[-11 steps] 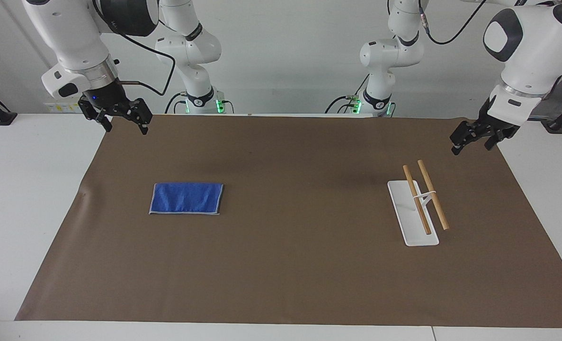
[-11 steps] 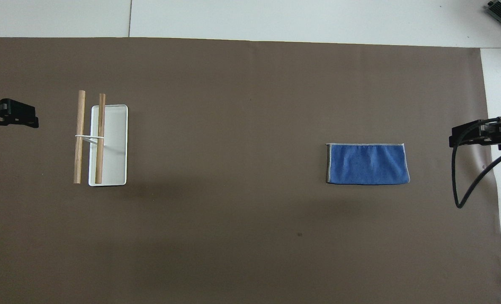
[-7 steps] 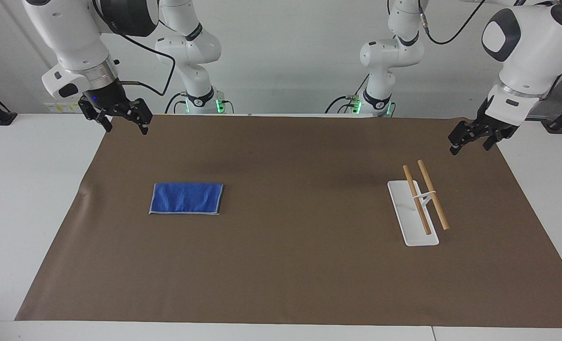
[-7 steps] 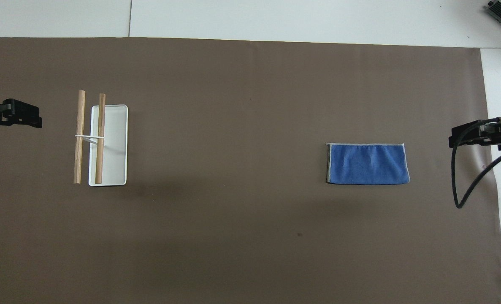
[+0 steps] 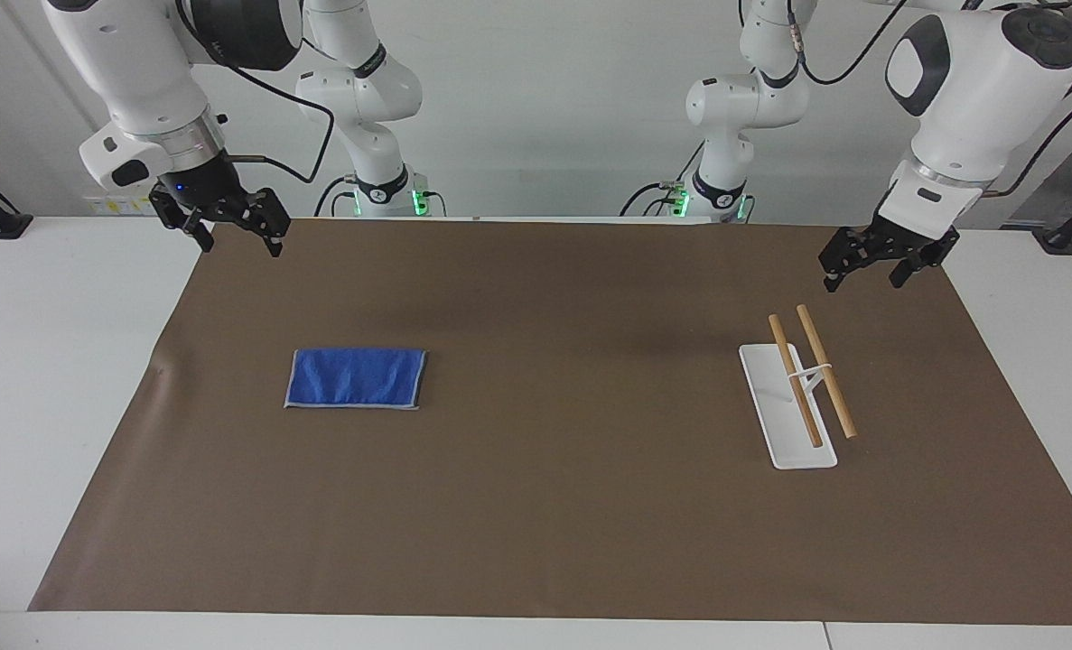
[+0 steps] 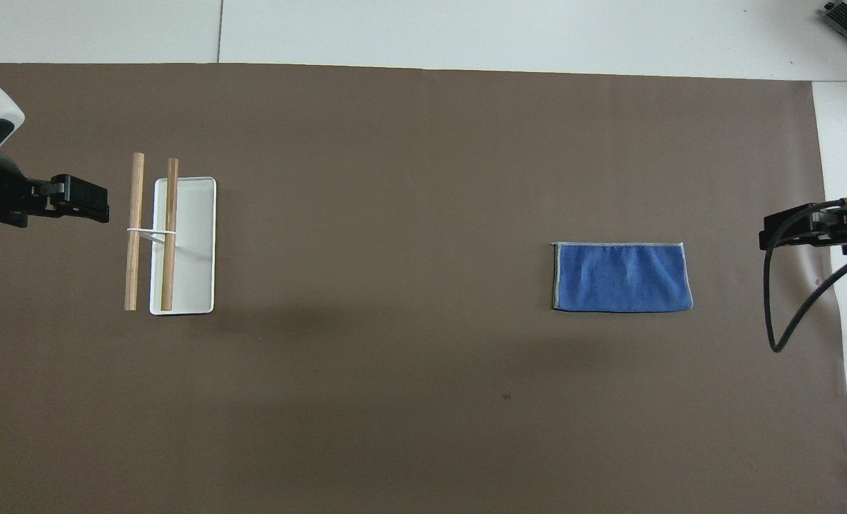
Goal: Right arm passes towel to left arm to hang
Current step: 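Move the right gripper toward the blue towel, then lower the right gripper onto the blue towel edge and grasp it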
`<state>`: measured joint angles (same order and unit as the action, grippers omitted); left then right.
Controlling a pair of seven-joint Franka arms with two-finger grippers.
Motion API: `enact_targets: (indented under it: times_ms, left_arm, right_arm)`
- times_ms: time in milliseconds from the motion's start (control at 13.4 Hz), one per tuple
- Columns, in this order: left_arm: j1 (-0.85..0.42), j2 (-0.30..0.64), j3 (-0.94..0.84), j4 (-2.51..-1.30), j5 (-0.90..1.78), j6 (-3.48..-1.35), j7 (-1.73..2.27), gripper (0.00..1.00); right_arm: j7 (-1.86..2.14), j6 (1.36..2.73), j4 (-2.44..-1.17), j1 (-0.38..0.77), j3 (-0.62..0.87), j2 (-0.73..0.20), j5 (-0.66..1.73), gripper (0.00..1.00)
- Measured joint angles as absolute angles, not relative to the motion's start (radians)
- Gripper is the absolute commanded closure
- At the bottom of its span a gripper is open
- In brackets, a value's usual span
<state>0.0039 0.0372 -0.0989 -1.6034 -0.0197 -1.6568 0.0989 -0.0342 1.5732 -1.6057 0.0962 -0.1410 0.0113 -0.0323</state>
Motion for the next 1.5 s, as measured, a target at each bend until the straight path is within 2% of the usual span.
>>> enact_targets:
  times_ms: [150, 674, 973, 1273, 1497]
  left_arm:
    - [0.004, 0.037, -0.098, -1.603, -0.02, -1.657, 0.099, 0.0]
    - [0.032, 0.037, -0.072, -1.603, -0.02, -1.657, 0.099, 0.0]
    - [0.043, 0.036, -0.072, -1.603, -0.02, -1.657, 0.099, 0.0]
    - [0.043, 0.036, -0.073, -1.603, -0.02, -1.657, 0.099, 0.0]
    - [0.043, 0.036, -0.073, -1.603, -0.02, -1.657, 0.099, 0.0]
  right_arm:
    - [-0.034, 1.588, -1.623, 0.098, -0.14, 0.015, -0.032, 0.0]
    - [-0.088, 1.921, -1.904, 0.146, -0.123, 0.04, -0.023, 0.0]
    - [-0.089, 2.097, -2.027, 0.177, -0.122, -0.027, -0.023, 0.0]
    - [-0.087, 2.361, -2.179, 0.174, -0.123, -0.108, -0.018, 0.0]
    - [-0.049, 2.447, -2.246, 0.168, -0.124, -0.138, 0.014, 0.0]
